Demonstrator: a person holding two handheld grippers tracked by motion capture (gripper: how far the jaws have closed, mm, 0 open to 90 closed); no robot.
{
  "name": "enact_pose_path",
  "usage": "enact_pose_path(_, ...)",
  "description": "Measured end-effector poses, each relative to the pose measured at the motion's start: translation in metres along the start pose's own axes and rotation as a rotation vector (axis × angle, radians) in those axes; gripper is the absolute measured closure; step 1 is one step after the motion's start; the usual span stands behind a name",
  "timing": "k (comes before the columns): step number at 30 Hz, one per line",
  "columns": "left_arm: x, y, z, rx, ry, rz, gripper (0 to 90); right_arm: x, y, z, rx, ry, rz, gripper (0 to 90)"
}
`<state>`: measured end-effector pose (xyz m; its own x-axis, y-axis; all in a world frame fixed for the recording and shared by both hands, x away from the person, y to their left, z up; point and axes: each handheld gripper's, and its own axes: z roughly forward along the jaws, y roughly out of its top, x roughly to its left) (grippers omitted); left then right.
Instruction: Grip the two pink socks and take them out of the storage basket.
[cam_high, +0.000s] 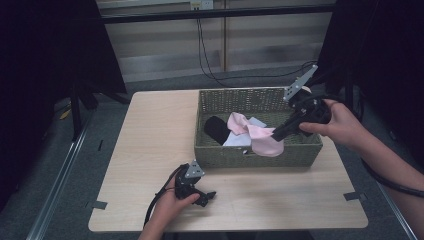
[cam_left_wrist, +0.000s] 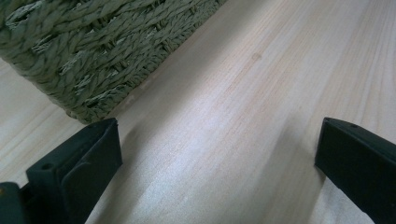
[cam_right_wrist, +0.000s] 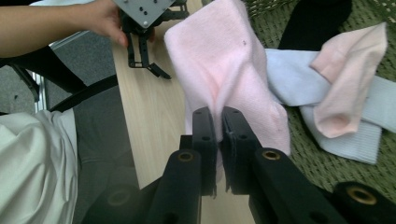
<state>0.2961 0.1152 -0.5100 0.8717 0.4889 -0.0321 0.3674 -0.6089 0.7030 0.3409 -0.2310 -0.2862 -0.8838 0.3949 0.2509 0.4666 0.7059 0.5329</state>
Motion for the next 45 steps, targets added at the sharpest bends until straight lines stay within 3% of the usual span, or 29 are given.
enact_pose_path(23,0.0,0.0,0.0,0.004,-0.001,0.006,0.0,0.007,-0.025,0.06,0.046,0.051,-0.018,84.0)
enact_pose_path(45,0.0,0.0,0.0,0.005,-0.001,0.006,0.0,0.012,-0.036,0.105,0.076,0.047,-0.032,83.5)
